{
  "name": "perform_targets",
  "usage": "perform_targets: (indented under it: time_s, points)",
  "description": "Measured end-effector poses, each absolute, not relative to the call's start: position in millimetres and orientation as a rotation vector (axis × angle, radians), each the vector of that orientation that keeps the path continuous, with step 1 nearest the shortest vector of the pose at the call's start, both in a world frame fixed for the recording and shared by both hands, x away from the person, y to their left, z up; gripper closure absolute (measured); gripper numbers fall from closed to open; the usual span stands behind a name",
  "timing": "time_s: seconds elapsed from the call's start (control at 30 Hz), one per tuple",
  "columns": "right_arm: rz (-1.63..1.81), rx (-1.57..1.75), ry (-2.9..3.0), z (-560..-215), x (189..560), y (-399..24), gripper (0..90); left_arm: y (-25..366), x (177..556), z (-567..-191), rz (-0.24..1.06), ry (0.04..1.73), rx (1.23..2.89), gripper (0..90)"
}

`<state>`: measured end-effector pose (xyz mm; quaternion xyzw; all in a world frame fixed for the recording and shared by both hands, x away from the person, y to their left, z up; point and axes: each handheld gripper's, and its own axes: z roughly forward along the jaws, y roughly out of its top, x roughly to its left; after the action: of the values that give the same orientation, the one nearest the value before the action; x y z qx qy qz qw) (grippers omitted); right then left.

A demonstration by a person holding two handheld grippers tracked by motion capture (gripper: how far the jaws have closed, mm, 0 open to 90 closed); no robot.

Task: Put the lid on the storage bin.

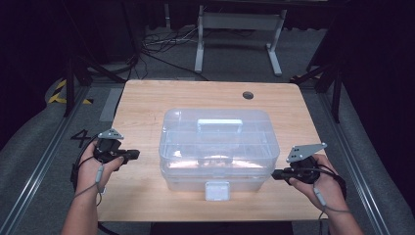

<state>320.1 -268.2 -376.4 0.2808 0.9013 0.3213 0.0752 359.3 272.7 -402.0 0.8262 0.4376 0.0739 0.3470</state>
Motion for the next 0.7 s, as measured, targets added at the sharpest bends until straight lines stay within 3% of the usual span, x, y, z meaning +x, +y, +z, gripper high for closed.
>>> perform_targets:
  time_s: [0.7]
  points:
    - [0.878, 0.84, 2.761, -378.5, 319.9, -267.3, 90.0, 271.9, 359.7, -402.9, 0.179, 1.131, 2.139, 85.8]
